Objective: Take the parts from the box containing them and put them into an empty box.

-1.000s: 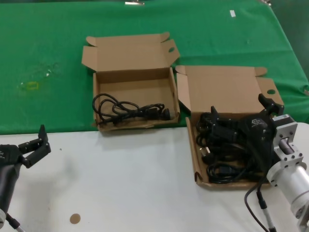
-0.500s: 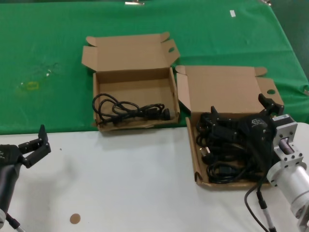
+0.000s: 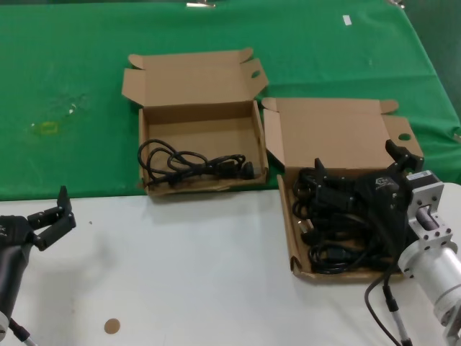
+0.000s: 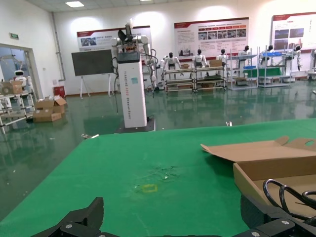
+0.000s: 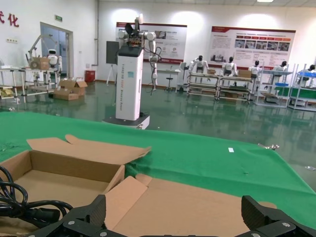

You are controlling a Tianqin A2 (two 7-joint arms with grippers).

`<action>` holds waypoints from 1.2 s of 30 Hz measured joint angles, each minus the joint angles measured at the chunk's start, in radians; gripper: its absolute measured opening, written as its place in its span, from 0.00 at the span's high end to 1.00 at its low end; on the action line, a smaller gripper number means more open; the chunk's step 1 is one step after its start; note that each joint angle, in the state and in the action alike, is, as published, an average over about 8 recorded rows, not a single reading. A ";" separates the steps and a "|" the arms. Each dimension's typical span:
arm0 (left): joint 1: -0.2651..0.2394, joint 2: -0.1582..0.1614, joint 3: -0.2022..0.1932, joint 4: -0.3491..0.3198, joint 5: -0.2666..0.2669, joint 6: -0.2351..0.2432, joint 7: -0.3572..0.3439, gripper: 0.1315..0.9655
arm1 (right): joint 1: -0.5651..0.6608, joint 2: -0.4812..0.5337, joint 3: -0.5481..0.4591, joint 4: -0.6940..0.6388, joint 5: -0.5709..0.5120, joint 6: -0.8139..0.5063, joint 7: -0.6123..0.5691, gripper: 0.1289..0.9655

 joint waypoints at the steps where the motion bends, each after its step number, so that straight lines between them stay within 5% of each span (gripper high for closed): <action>1: 0.000 0.000 0.000 0.000 0.000 0.000 0.000 0.00 | 0.000 0.000 0.000 0.000 0.000 0.000 0.000 0.00; 36: 0.000 0.000 0.000 0.000 0.000 0.000 0.000 0.00 | 0.000 0.000 0.000 0.000 0.000 0.000 0.000 0.00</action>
